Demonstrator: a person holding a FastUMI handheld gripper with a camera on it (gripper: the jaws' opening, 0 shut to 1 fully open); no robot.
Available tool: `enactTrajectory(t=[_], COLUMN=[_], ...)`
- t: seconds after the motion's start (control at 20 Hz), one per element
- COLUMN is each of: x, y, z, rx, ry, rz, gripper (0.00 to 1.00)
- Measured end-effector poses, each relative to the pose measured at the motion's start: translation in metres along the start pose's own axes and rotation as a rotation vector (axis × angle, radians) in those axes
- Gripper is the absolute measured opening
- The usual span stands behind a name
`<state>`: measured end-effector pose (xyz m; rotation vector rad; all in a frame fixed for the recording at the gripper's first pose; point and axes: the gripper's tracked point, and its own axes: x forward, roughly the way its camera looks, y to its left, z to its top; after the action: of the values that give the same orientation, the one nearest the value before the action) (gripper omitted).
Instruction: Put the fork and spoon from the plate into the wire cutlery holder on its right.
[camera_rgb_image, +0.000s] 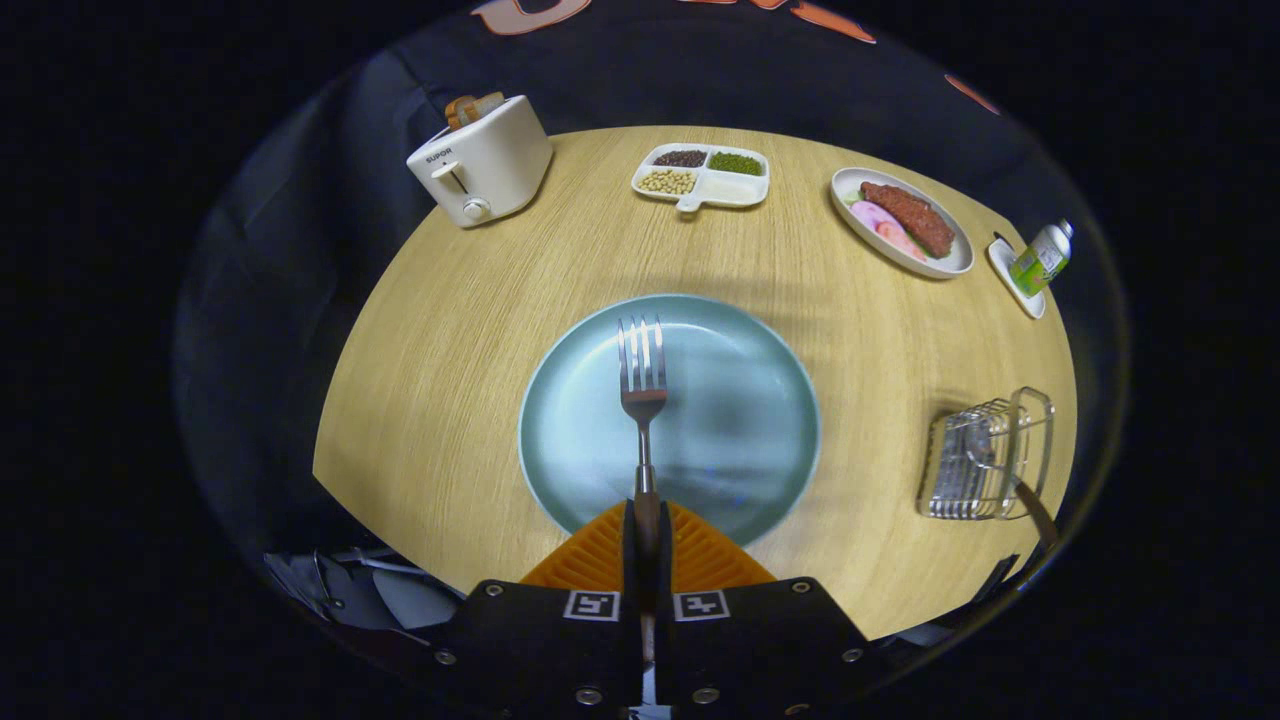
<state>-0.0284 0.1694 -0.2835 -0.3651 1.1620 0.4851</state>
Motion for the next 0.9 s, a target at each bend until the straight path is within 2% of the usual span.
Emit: enactTrajectory(t=[0.45, 0.9], x=[-0.094, -0.121], y=[-0.107, -0.187], z=[-0.004, -0.021], rx=[-0.058, -0.122], ry=[0.103, 0.325], rz=[-0.115, -0.163], gripper=[0.05, 0.05])
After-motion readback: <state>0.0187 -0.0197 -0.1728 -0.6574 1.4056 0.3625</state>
